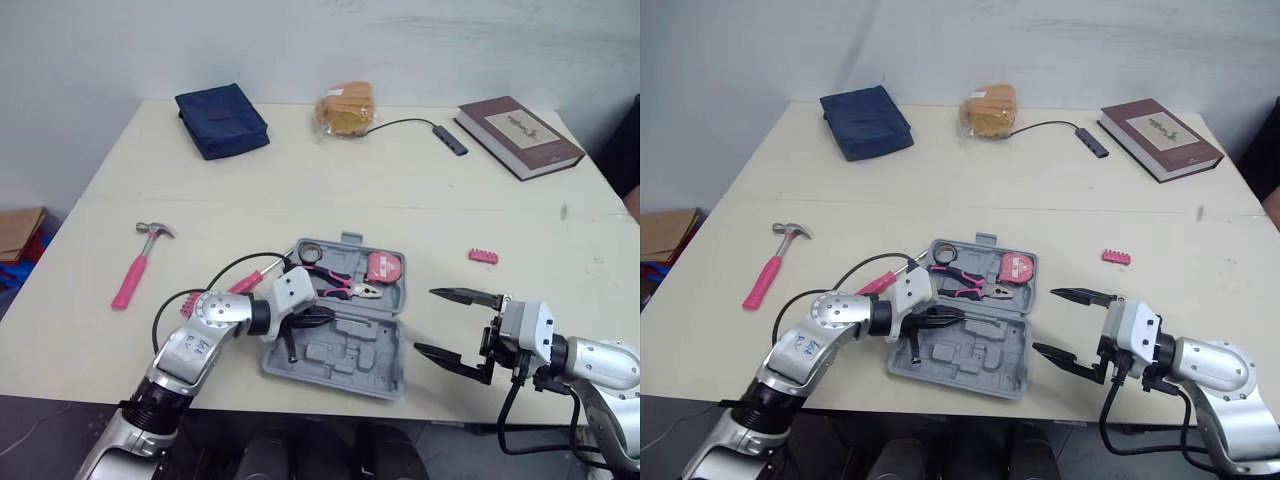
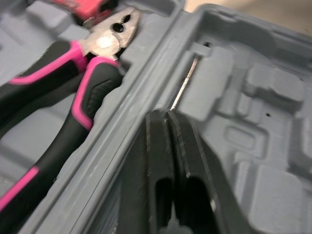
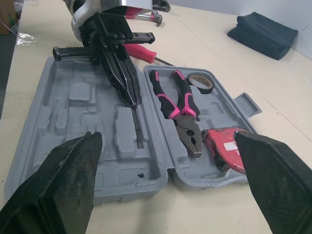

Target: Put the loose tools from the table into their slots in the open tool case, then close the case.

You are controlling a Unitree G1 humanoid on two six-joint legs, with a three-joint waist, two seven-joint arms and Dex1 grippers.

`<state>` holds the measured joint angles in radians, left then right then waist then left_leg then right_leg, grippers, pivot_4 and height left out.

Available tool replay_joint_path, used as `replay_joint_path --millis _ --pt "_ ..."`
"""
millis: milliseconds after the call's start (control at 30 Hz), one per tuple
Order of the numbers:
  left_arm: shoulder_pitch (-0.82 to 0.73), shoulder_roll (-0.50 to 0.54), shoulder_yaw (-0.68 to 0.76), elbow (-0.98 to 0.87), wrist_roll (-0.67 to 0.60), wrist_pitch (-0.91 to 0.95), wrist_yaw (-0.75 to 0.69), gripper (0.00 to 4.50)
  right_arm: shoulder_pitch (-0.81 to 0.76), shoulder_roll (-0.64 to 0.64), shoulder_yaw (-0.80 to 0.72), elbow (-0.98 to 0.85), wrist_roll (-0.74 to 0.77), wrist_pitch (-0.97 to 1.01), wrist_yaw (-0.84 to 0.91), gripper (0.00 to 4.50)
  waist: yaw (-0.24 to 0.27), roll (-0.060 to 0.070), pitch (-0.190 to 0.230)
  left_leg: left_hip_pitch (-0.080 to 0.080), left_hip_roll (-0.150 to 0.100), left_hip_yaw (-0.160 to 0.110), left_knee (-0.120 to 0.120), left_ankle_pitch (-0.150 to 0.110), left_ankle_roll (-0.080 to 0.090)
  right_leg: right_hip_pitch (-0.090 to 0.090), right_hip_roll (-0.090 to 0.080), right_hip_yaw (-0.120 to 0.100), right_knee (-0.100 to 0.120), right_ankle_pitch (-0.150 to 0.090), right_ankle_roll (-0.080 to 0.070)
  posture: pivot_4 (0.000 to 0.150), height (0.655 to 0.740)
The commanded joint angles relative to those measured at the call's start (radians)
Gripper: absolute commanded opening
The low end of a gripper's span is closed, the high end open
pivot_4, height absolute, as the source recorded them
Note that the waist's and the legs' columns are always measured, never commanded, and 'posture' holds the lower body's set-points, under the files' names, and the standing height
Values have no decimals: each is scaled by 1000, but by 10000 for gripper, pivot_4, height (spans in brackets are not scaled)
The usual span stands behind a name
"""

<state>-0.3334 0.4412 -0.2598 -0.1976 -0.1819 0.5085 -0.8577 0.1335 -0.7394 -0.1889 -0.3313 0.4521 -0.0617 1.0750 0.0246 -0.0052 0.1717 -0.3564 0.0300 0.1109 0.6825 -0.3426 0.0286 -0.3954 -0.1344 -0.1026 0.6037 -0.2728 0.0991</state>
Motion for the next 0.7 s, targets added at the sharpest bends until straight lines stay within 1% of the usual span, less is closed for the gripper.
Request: replay_joint_path --millis 33,133,200,233,267,333,367,500,533,600,667,700 --pt "25 24 124 -35 -108 -177 -92 290 17 -34 -104 2 22 -23 7 45000 0 0 1 -2 0 0 0 1 -1 -2 0 0 0 0 0 1500 7400" --pt "79 79 226 -66 -185 -262 -165 290 39 -62 -173 33 31 -30 34 45000 -1 1 2 -3 1 -1 0 2 -6 -3 1 -1 1 -1 -3 1500 7400" --pt "141 113 341 -89 -252 -265 -166 5289 41 -80 -236 83 40 -35 45 45000 -6 2 2 -3 2 -1 -1 2 -6 -3 2 -2 1 -2 -3 1500 7400" --pt "176 132 392 -91 -273 -273 -170 9015 38 -85 -261 112 43 -39 49 45000 -7 2 3 -3 2 -1 -1 1 -6 -3 2 -2 1 -2 -3 1500 7400" --pt "221 155 460 -74 -279 -301 -171 11425 36 -96 -288 161 39 -59 63 45000 -8 2 3 -2 2 0 -1 1 -6 -3 2 -1 1 -2 -3 1500 7400" --pt "284 188 567 -37 -281 -328 -152 19710 31 -111 -327 245 27 -98 89 45000 -13 2 4 -2 2 0 -1 0 -3 -3 2 -2 1 -2 -3 1500 7400" --pt "316 207 653 9 -281 -348 -130 23043 28 -124 -355 311 13 -133 101 45000 -13 2 4 -2 2 0 -1 -1 -2 -3 2 -2 1 -2 -3 1500 7400" --pt "410 262 902 164 -301 -352 -49 41433 12 -153 -452 521 -18 -214 71 45000 -13 2 5 -2 2 -1 -1 -1 -1 -3 2 -4 0 -2 -4 1500 7400" --pt "435 275 949 203 -300 -361 -42 44230 8 -161 -466 571 -31 -248 68 45000 -14 2 6 -2 2 0 -2 -2 -1 -4 2 -4 0 -2 -4 1500 7400" --pt "463 293 998 260 -296 -386 -42 44230 0 -173 -475 641 -49 -304 76 45000 -18 2 6 -2 2 0 -3 -2 -2 -4 2 -4 -1 -2 -4 1500 7400" --pt "488 323 1070 384 -279 -436 -33 44230 -12 -195 -491 765 -81 -387 68 45000 -19 2 6 -2 2 0 -3 -3 -2 -4 1 -3 -2 -2 -4 1500 7400" --pt "505 336 1101 440 -262 -474 -20 44230 -17 -207 -499 830 -95 -421 58 45000 -21 2 6 -2 2 0 -3 -5 -6 -4 1 -3 -2 -2 -4 1500 7400"
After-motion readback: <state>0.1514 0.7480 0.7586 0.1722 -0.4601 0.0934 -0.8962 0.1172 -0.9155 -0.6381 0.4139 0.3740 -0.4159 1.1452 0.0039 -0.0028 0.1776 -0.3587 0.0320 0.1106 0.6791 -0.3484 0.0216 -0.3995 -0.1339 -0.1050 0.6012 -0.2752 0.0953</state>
